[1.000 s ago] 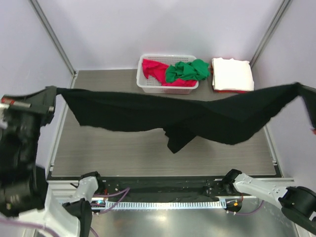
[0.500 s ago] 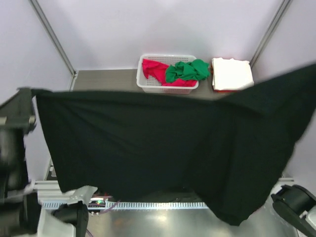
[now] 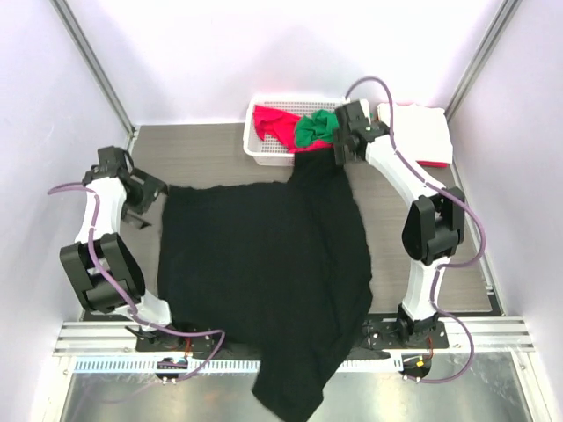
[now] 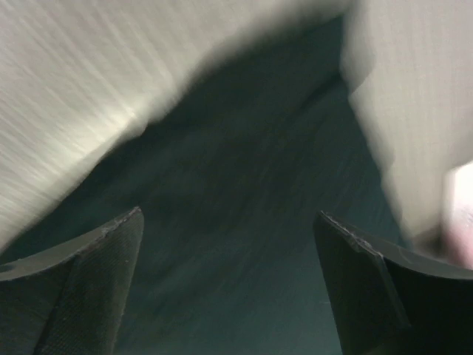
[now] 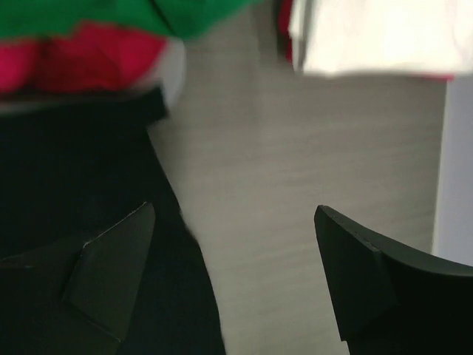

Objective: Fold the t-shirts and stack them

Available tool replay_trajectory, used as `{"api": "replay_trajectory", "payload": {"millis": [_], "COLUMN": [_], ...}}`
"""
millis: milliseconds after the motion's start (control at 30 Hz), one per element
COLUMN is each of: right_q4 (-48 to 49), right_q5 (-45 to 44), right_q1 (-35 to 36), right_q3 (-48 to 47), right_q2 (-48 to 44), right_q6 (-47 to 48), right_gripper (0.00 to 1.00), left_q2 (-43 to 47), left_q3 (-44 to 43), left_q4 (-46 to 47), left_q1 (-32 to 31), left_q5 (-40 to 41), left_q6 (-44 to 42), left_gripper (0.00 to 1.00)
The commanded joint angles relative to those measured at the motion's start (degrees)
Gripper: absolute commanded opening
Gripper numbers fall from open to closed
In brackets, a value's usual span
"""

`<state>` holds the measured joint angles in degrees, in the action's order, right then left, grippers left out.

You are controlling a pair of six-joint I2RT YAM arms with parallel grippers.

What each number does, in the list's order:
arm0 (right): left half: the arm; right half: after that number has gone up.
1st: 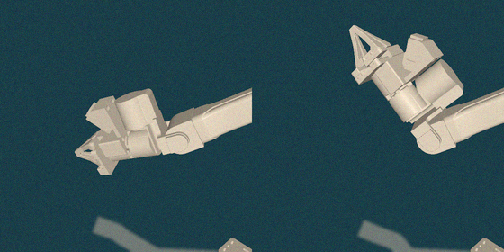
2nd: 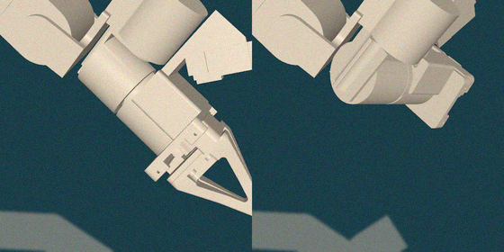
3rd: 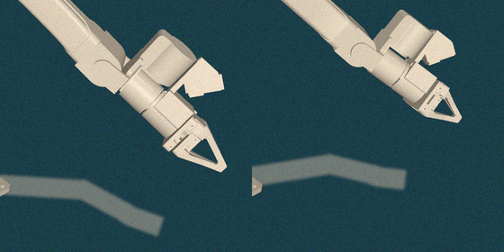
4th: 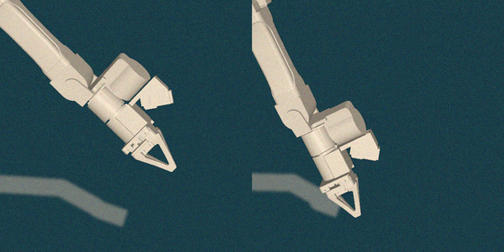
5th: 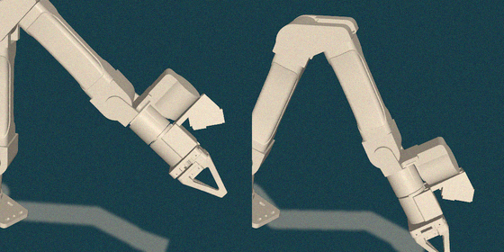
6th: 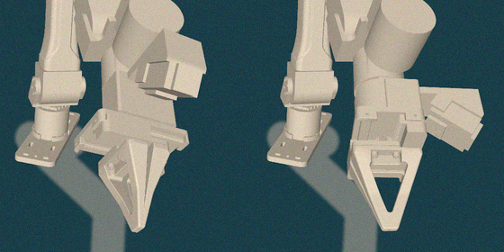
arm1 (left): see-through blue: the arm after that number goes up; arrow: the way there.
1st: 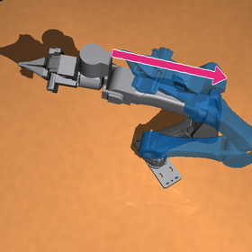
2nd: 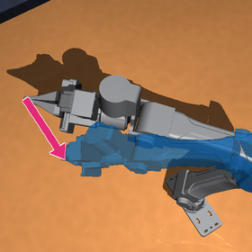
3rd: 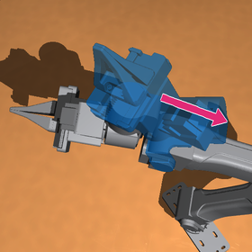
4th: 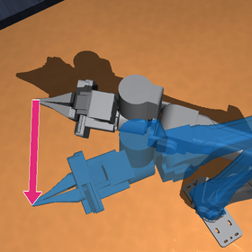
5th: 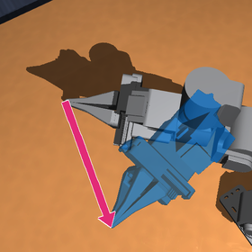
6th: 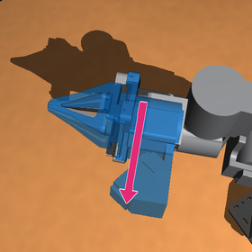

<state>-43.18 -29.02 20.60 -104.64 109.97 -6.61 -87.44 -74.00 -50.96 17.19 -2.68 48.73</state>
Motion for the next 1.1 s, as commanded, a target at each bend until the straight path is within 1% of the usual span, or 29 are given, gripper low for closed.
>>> {"api": "replay_trajectory", "payload": {"millis": [0,33,133,167,200,233,267,300,333,400,433,500,567,633,733,867,1067], "right_q4": [1.08,1.34,1.69,1.87,2.57,5.27,7.21,9.23,14.47,19.16,22.23,22.35,22.7,23.05,22.88,19.46,14.8], "right_q5": [-4.47,-4.21,-0.79,1.05,5.5,8.77,11.5,18.83,22.47,28.2,33.01,32.88,33.67,33.5,29.64,23.67,20.23], "right_q1": [0.05,0.05,0.05,0.14,0.23,0.58,0.84,1.11,1.37,2.33,2.86,5.41,6.38,6.47,5.68,1.82,-5.47], "right_q3": [0.47,3.88,9.61,14.24,17.16,20.15,26.88,30.16,36.29,40.81,42.92,42.94,42.77,43.2,43.12,41.1,34.6], "right_q2": [-11.88,-12.93,-19.69,-23.45,-25.75,-27.86,-29.54,-32.51,-33.15,-32.29,-30.97,-28.07,-23.42,-19.29,-15.94,-9.27,-1.18], "right_q6": [-5.86,-6.56,-12.09,-13.85,-15.43,-18.93,-20.62,-22.64,-25.7,-28.97,-30.38,-30.74,-32.05,-32.85,-32.24,-29.96,-26.09], "right_gripper": [0.96,0.96,0.97,0.97,0.97,0.97,0.97,0.97,0.97,0.96,0.95,0.95,0.95,0.95,0.96,0.96,0.97], "left_q2": [4.37,5.08,8.58,9.64,10.87,12.1,14.12,14.83,15.36,15.11,14.67,12.65,11.42,10.45,8.69,4.04,-2.47], "left_q3": [-0.54,0.16,0.78,2.18,3.32,6.03,7.45,8.86,11.57,13.78,15.01,16.07,17.3,18.79,20.11,20.21,21.52], "left_q4": [4.28,4.55,3.85,3.94,5.24,6.3,7.09,8.84,9.9,12.19,12.63,14.21,14.83,15.89,17.47,18.18,20.54], "left_q1": [1.44,1.53,1.71,1.62,1.62,1.62,1.62,1.62,1.62,1.62,1.62,1.53,1.44,1.44,1.35,0.74,-1.01], "left_q5": [-4.09,-3.83,-1.11,-0.67,-0.58,-0.75,-0.84,-0.93,-1.19,-1.8,-3.02,-4.7,-5.14,-5.14,-4.88,-4.01,-3.91], "left_q6": [-5.57,-6.36,-9.7,-10.23,-11.19,-11.46,-11.55,-11.47,-11.29,-10.85,-10.41,-10.32,-10.23,-10.32,-10.41,-10.76,-7.96], "left_gripper": [1.0,1.0,1.0,1.0,1.0,1.0,1.0,1.0,1.0,1.0,1.0,0.97,0.96,0.96,0.96,0.95,0.94]}}
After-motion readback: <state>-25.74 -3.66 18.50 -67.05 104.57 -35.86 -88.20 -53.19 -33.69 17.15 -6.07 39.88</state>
